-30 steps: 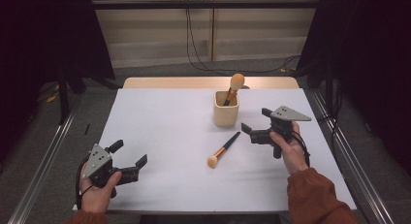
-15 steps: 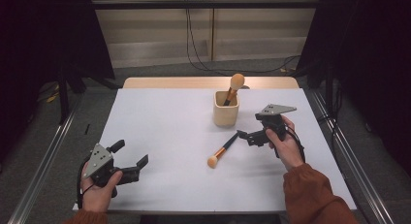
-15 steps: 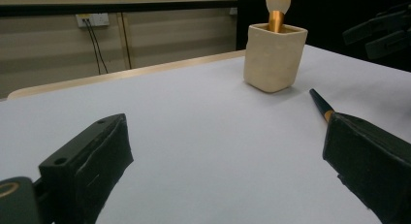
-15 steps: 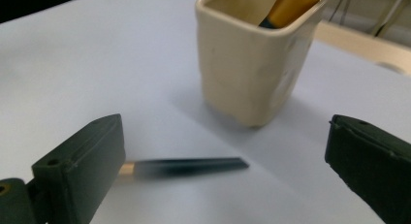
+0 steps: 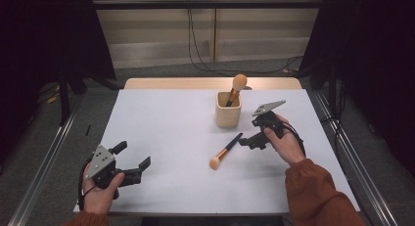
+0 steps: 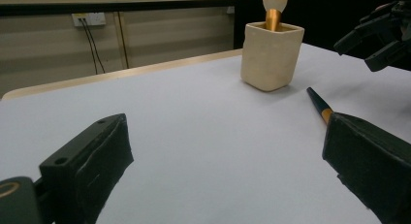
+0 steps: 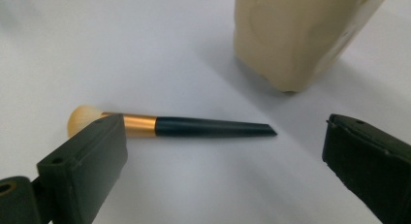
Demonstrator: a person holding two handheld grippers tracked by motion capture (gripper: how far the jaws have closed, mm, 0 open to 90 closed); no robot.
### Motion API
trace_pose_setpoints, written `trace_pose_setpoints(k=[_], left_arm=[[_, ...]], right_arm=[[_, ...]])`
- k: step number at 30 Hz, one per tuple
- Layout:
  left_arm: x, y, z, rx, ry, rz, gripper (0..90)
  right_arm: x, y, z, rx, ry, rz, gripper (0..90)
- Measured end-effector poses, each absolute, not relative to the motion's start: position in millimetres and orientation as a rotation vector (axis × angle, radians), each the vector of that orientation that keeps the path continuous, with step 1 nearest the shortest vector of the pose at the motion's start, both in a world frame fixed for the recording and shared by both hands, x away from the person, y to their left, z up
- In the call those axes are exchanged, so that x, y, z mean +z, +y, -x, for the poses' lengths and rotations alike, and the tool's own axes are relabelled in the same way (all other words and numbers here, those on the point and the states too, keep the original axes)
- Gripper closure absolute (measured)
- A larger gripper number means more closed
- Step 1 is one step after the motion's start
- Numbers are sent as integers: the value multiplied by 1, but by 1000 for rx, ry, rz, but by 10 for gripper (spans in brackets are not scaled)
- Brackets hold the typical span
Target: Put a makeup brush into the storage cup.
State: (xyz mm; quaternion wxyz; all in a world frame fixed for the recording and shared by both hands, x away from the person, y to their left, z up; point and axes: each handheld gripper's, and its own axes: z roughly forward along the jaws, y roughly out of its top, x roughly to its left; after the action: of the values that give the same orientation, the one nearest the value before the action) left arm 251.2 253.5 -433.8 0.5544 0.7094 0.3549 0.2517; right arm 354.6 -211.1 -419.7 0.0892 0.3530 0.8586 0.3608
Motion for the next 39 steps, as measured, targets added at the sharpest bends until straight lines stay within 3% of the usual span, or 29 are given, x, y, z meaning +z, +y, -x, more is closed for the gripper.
trace_pose_setpoints(k=[18, 39], left_arm=[[-434, 254, -251, 606, 844, -1667, 33], [-435, 255, -253, 610, 853, -1669, 34]], right_arm=[[-421, -194, -363, 780, 2833, -865, 32], [-428, -145, -368, 626, 3037, -510, 40]])
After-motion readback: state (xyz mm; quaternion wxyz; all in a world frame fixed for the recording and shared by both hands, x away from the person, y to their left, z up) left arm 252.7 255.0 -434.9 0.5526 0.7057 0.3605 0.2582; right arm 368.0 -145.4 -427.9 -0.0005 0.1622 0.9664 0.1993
